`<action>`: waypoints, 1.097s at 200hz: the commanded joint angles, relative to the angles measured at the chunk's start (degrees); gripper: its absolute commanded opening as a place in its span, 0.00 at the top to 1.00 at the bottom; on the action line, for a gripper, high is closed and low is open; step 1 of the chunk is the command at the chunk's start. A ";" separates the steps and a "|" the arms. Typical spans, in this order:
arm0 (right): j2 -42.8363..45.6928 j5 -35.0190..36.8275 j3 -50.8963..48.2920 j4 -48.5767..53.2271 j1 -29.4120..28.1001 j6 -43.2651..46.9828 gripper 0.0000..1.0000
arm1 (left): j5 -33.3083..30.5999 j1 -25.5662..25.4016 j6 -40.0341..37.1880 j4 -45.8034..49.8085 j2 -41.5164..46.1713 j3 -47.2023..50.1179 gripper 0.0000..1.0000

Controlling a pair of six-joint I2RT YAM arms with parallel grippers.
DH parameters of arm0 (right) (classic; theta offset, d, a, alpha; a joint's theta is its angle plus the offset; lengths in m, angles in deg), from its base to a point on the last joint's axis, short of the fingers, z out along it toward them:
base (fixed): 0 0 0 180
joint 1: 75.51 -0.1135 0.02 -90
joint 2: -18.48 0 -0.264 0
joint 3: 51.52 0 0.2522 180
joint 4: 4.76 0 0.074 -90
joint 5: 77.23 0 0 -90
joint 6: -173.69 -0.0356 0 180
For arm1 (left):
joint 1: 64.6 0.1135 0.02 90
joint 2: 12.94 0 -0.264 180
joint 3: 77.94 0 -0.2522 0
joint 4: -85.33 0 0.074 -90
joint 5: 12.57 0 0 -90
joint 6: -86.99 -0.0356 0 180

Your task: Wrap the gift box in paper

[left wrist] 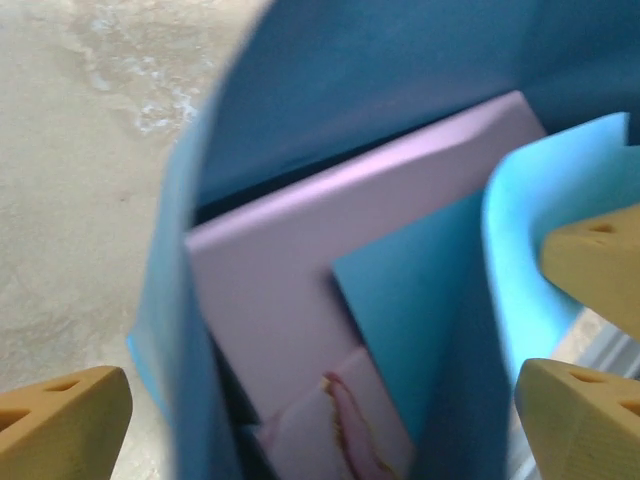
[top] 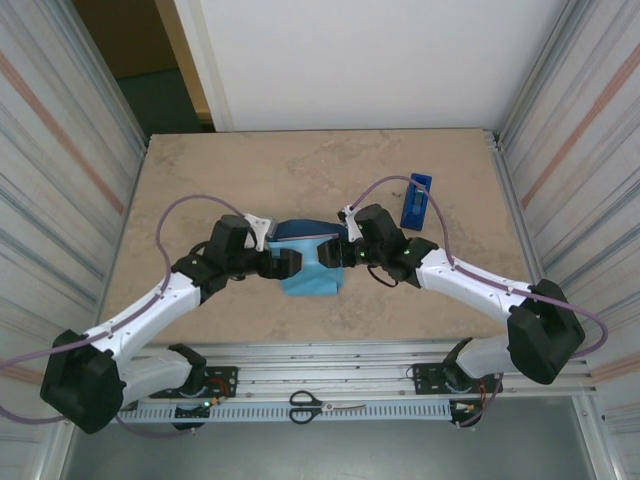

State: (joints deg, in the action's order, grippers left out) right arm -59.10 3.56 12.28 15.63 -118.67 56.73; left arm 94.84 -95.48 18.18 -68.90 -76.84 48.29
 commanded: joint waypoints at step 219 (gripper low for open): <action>-2.61 28.32 -5.40 -2.18 -8.80 -7.89 0.40 | -5.39 -0.68 3.74 -1.90 -1.55 -2.64 0.31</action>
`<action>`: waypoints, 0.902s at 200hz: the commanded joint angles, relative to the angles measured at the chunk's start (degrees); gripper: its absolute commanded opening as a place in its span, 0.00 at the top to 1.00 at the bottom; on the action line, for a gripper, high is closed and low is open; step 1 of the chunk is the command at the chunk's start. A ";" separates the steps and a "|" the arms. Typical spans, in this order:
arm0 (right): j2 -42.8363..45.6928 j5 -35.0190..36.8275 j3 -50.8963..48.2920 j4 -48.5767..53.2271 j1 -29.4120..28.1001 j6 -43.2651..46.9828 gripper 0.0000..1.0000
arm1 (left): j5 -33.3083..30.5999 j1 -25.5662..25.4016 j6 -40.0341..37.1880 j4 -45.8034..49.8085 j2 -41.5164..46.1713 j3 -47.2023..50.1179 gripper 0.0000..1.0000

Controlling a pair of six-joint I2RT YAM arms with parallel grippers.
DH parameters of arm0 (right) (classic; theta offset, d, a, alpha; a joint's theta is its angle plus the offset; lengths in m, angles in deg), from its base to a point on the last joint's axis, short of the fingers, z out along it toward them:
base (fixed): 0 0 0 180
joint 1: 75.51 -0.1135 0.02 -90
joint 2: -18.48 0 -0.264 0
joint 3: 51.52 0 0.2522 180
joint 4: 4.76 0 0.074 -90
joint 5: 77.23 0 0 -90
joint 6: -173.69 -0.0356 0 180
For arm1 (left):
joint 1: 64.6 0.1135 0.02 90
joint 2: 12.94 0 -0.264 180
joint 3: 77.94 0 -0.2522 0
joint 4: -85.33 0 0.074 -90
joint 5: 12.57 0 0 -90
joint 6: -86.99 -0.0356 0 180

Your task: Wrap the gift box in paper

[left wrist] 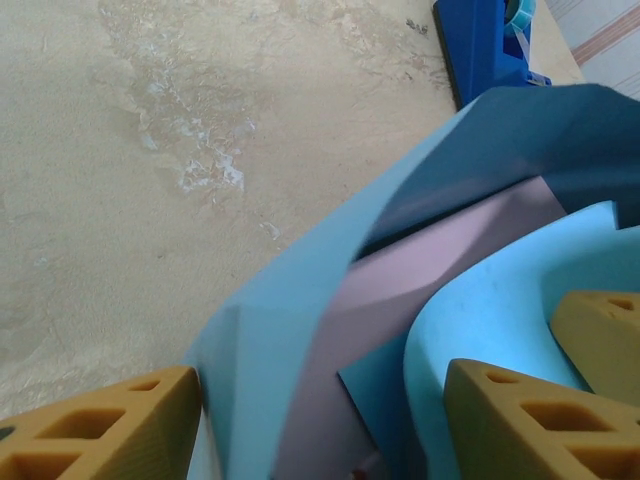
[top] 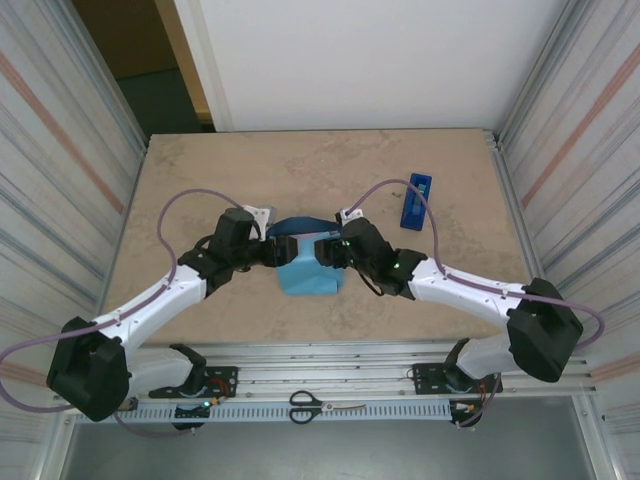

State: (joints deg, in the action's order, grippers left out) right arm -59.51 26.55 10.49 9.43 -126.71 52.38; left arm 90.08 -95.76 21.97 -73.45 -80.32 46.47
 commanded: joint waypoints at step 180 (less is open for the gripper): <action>0.94 3.05 2.62 9.62 -2.17 -2.62 0.34 | -9.62 -3.17 1.11 7.91 -5.33 -4.44 0.26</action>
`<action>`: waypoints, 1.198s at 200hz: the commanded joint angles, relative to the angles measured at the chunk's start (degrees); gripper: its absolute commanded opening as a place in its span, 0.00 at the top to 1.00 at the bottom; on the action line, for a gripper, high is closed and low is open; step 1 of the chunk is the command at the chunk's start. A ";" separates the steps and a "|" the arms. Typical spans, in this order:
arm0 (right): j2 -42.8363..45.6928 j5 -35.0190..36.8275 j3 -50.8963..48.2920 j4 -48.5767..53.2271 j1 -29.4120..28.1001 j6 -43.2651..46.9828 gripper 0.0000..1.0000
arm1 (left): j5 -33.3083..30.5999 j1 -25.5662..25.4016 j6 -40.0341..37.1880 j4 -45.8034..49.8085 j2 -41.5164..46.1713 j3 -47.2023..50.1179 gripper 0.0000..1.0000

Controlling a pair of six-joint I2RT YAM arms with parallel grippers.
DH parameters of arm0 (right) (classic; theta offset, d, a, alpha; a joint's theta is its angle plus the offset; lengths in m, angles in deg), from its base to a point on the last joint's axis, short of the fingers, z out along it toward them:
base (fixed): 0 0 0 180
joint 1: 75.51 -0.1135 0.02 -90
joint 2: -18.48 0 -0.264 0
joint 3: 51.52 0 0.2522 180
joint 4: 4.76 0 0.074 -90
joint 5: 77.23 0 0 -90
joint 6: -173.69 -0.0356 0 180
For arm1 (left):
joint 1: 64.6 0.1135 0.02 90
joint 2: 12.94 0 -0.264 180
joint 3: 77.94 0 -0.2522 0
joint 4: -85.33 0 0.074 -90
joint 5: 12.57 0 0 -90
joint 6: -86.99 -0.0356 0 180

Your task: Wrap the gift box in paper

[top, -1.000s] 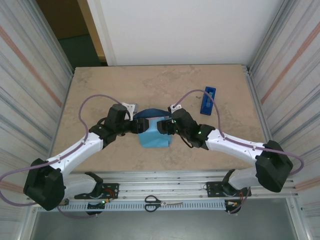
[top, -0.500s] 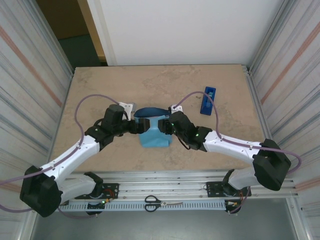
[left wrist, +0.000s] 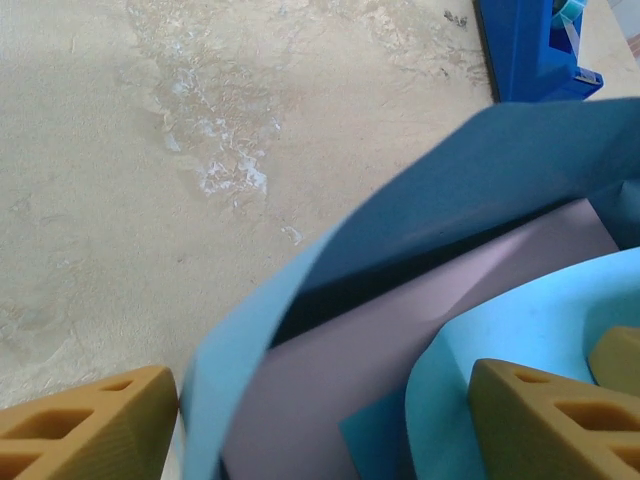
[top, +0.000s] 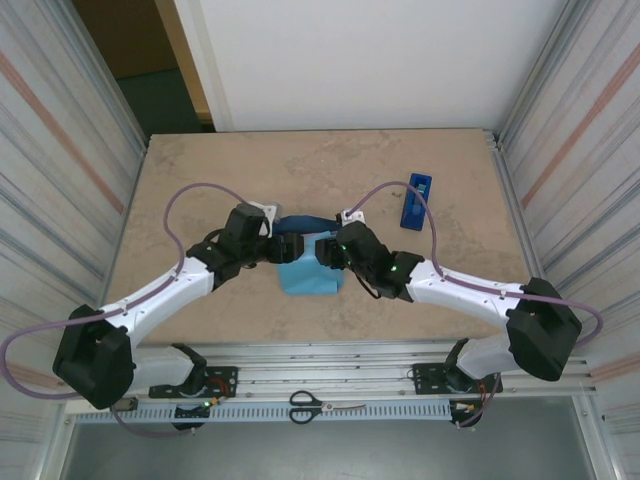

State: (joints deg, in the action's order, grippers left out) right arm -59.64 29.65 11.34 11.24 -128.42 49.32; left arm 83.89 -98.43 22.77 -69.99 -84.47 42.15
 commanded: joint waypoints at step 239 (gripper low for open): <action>-0.97 4.39 6.49 10.06 1.89 3.34 0.65 | -2.19 -1.04 0.85 4.29 -0.20 0.58 0.31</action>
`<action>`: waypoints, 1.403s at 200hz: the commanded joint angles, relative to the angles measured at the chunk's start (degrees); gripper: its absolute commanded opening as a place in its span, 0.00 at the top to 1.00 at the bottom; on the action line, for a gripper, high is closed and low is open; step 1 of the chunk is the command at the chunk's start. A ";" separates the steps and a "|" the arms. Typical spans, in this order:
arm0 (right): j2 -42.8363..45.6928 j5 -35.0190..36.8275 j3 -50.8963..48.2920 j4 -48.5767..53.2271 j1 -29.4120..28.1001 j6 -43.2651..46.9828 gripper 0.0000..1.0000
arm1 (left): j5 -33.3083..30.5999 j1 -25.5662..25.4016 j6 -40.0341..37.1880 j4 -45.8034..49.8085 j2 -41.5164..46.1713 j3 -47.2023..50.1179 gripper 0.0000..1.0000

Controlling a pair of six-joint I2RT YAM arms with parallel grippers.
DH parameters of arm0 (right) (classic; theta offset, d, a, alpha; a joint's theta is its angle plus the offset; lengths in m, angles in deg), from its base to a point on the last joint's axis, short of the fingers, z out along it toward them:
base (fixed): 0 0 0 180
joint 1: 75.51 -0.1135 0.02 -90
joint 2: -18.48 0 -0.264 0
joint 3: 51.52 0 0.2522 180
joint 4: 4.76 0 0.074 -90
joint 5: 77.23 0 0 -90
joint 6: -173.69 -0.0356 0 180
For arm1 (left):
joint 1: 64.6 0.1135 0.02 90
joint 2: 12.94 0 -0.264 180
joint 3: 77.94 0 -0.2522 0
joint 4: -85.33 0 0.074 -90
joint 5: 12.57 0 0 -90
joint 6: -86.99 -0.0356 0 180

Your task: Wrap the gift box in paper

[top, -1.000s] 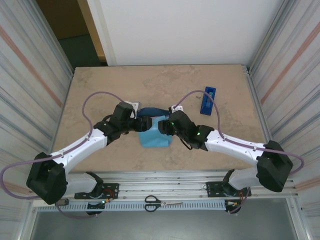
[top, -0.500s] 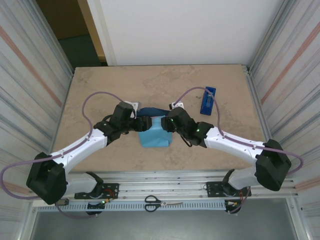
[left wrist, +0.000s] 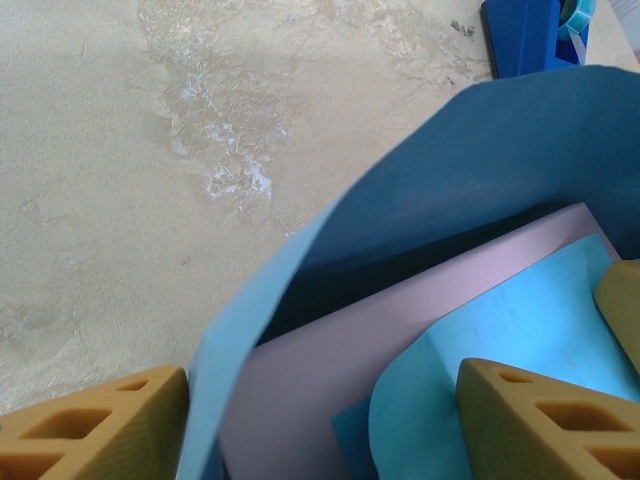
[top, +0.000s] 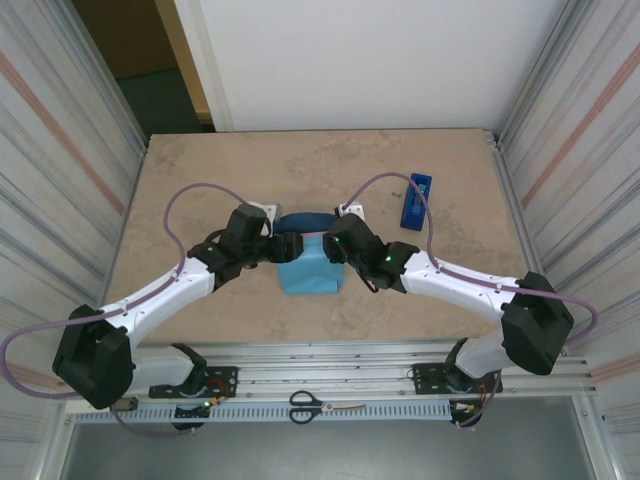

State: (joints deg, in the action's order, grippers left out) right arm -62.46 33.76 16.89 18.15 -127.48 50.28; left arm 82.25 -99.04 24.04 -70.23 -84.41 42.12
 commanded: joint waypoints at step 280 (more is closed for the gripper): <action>2.85 0.42 -0.04 0.78 0.33 4.05 1.00 | -0.15 -0.48 -0.41 4.25 -0.32 0.67 0.32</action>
State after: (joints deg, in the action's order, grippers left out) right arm -59.84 33.55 15.25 18.32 -126.91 53.97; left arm 82.25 -99.08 24.04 -70.28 -84.41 42.12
